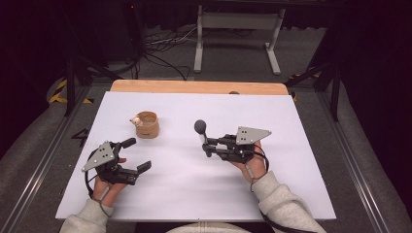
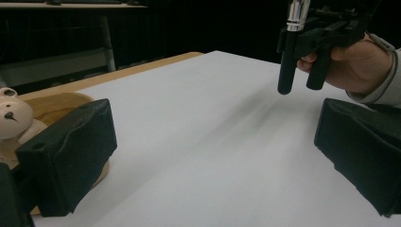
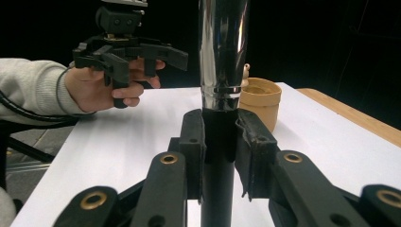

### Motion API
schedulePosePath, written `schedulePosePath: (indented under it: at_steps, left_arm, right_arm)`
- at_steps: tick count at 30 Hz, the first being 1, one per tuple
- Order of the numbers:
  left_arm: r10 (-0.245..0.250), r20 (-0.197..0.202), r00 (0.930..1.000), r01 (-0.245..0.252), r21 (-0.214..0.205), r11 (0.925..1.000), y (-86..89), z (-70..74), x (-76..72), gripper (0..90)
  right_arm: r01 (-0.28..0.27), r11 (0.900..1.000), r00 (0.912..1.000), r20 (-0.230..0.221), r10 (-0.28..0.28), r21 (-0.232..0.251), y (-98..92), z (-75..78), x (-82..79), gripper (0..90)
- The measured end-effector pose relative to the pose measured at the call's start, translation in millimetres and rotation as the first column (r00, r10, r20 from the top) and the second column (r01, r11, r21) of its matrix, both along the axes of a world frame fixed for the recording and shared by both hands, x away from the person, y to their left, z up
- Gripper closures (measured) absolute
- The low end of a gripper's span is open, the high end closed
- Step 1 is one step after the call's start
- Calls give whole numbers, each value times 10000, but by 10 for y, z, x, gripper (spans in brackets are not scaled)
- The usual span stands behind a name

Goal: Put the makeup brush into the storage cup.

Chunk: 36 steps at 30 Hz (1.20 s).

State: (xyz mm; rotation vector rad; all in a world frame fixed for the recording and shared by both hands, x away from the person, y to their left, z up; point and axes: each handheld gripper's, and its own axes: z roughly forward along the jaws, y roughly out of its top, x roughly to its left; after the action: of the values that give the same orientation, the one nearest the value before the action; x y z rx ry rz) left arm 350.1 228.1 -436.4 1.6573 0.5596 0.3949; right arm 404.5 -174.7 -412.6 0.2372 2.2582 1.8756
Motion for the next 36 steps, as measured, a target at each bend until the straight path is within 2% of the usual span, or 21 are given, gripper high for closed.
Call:
schedulePosePath:
  at_steps: [6, 12, 13, 15, 20, 26, 36]
  left_arm:
    - [-110, -73, 9999, 109, -103, 9999, -2, 15, 19, 3]
    - [-288, -41, 9996, 288, -139, 9995, -10, 52, 59, 3]
    - [-359, -134, 9993, 357, -153, 9992, -11, 62, 66, 3]
    - [-436, -101, 9990, 433, -276, 9987, -23, 85, 85, 3]
    - [-756, -18, 9971, 755, -161, 9970, -78, 148, 116, 3]
    - [-1201, 99, 9927, 1201, -67, 9927, -172, 230, 164, 3]
    - [-1967, 204, 9802, 1968, -34, 9804, -411, 351, 290, 2]
  right_arm:
    - [-86, 9996, 9999, -74, 88, 277, 87, -83, 25, 743]
    - [-238, 9996, 9997, -91, 240, 142, 195, -145, 33, 742]
    - [-268, 9996, 9996, -105, 269, 91, 212, -159, 34, 742]
    - [-284, 9996, 9995, -160, 285, 82, 231, -177, 35, 742]
    - [-314, 9995, 9993, -221, 316, 74, 242, -197, 35, 742]
    - [-283, 9996, 9992, -267, 284, 50, 237, -202, 37, 741]
    - [-224, 9997, 9994, -278, 226, 90, 231, -198, 31, 741]
